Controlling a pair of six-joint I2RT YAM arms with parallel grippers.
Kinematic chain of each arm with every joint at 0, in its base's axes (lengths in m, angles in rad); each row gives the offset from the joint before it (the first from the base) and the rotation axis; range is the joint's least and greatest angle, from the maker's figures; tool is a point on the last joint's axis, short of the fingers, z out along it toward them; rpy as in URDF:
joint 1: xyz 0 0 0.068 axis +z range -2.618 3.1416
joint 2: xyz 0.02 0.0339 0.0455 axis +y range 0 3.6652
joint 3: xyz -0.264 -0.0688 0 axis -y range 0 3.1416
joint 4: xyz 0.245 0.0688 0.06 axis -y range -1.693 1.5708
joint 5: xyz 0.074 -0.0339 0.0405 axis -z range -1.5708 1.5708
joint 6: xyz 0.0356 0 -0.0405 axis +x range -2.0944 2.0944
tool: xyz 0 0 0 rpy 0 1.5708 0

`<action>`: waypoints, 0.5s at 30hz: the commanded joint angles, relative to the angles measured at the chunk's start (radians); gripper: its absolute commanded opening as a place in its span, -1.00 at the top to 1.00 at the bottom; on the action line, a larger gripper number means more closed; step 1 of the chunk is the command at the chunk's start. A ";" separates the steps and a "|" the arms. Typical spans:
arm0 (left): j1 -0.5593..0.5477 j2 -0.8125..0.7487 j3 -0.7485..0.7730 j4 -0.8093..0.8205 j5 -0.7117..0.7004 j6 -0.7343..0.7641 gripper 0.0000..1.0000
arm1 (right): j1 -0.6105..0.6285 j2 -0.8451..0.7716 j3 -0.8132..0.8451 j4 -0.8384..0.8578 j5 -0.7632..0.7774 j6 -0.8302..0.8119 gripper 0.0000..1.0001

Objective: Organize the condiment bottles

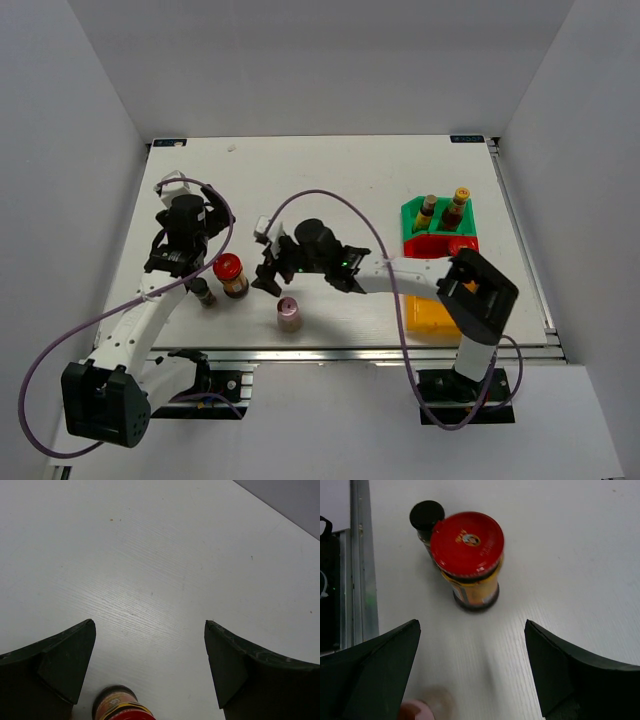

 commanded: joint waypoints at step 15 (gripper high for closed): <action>0.009 -0.025 0.009 0.011 0.021 -0.010 -0.96 | 0.077 0.288 0.271 0.169 0.048 -0.021 -0.79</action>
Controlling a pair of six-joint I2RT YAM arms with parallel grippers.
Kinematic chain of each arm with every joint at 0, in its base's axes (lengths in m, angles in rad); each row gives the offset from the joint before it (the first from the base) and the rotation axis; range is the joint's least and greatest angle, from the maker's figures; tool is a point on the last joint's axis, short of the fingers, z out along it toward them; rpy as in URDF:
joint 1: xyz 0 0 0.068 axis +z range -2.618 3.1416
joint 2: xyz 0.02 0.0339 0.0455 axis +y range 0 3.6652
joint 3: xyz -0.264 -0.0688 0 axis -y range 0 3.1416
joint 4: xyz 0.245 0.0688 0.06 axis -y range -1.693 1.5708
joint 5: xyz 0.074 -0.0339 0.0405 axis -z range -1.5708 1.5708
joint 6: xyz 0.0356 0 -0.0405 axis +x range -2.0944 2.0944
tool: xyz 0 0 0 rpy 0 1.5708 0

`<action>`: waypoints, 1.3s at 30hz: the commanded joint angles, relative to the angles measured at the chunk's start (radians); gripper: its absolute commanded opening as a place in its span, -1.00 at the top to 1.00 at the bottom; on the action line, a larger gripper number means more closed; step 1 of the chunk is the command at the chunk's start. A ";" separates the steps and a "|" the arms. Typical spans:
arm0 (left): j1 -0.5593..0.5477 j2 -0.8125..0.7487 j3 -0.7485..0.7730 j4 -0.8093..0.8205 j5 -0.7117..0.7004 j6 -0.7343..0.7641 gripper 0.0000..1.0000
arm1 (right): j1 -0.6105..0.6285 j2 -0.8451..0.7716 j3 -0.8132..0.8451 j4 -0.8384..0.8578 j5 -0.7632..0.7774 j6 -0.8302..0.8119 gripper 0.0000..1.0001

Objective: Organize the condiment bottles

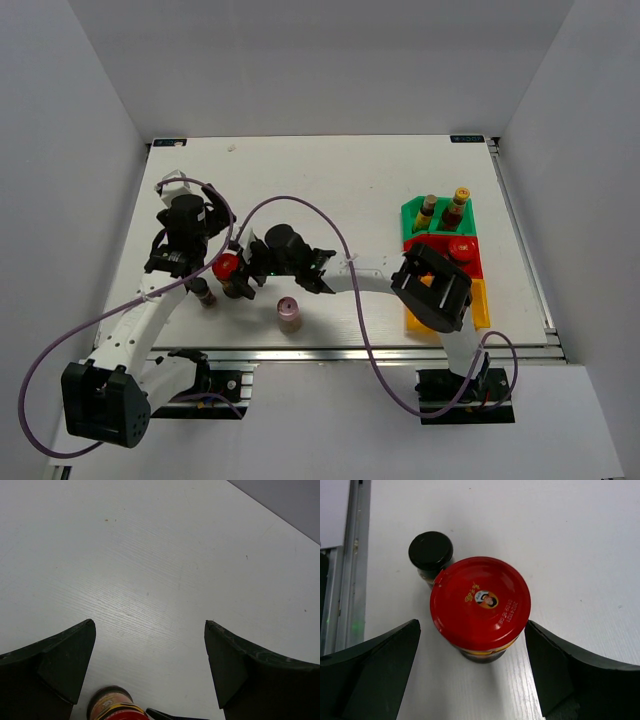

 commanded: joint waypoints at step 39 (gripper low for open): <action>0.006 -0.044 -0.005 0.005 0.020 -0.021 -0.96 | -0.273 -0.642 -0.425 0.122 0.331 0.194 0.23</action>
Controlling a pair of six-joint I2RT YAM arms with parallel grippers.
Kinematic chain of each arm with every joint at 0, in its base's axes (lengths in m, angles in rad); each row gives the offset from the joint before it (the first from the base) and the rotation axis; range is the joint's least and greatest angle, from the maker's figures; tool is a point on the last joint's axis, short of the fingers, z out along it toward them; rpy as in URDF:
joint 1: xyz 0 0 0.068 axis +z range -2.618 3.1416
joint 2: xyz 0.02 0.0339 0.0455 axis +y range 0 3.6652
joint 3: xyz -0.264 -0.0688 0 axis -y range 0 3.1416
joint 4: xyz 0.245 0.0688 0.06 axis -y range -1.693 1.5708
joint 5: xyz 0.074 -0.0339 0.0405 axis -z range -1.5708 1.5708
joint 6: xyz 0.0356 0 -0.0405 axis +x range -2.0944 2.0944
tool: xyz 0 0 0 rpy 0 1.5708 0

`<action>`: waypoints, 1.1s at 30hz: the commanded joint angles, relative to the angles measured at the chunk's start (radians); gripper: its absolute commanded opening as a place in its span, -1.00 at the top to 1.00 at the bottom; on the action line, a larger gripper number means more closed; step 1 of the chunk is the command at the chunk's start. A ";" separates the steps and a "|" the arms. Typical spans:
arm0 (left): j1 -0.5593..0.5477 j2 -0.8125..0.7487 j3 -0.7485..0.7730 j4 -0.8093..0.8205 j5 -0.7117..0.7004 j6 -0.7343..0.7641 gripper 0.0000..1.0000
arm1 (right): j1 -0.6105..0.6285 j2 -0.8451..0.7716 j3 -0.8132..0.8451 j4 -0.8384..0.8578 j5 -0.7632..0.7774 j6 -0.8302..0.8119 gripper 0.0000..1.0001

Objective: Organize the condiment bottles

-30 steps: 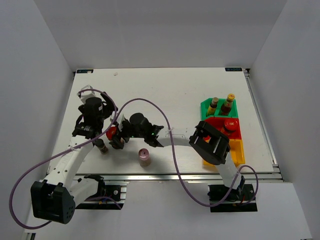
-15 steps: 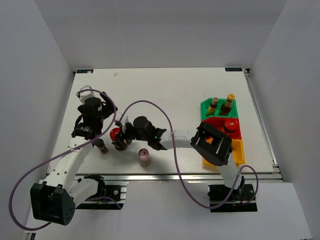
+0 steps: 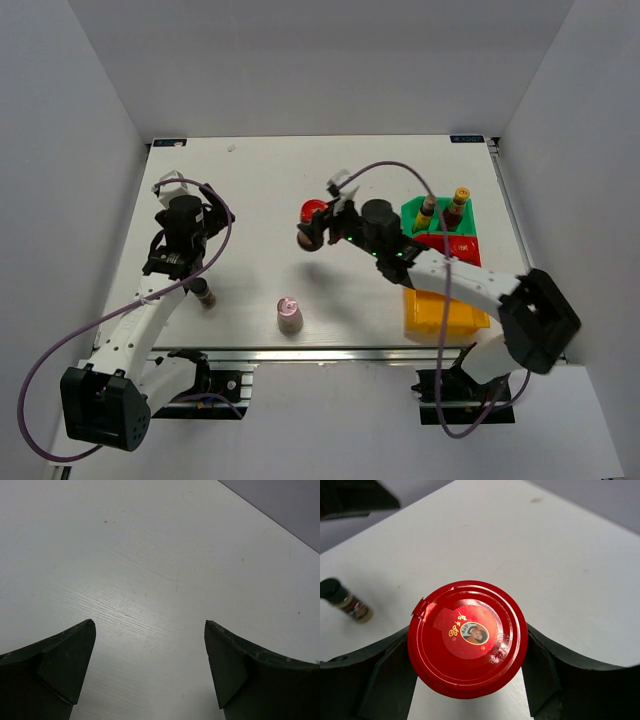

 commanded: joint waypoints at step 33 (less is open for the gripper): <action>0.003 0.021 0.011 0.018 0.082 -0.002 -0.96 | -0.436 -0.660 -0.488 -0.221 0.554 0.029 0.22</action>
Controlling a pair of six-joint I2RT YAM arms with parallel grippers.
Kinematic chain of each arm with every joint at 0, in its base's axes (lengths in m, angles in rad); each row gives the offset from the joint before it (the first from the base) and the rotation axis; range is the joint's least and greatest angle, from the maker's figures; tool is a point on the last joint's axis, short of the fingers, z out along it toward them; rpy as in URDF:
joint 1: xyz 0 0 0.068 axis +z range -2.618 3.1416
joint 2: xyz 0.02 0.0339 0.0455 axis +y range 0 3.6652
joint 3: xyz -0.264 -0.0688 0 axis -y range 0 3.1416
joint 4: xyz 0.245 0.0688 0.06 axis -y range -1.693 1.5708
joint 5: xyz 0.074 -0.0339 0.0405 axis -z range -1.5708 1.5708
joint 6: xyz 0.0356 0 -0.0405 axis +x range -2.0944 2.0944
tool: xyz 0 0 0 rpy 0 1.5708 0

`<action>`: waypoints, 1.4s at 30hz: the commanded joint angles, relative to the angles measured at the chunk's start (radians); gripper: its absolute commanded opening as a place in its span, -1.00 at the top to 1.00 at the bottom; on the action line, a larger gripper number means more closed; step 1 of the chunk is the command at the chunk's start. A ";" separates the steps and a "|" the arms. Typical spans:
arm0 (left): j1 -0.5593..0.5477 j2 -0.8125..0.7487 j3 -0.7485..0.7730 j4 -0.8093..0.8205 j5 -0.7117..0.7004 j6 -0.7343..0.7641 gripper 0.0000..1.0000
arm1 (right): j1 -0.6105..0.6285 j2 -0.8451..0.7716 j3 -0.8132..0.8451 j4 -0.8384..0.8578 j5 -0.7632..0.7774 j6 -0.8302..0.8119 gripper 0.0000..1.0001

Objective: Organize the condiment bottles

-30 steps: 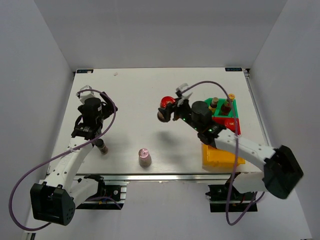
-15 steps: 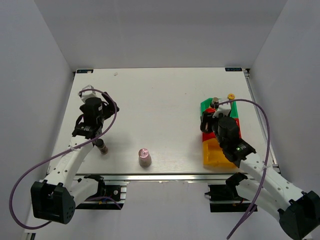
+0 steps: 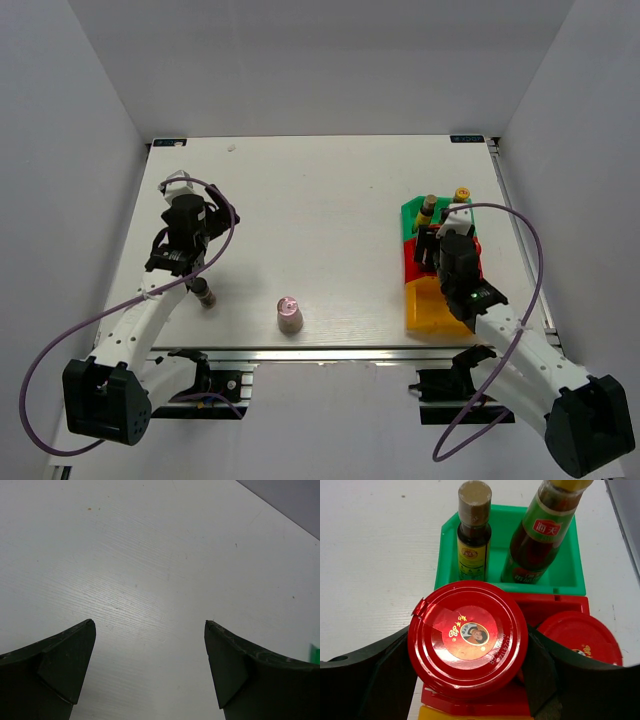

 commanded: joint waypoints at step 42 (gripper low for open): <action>0.003 0.019 0.019 0.034 0.080 0.006 -0.96 | 0.379 0.174 0.170 0.057 -0.900 -0.212 -0.79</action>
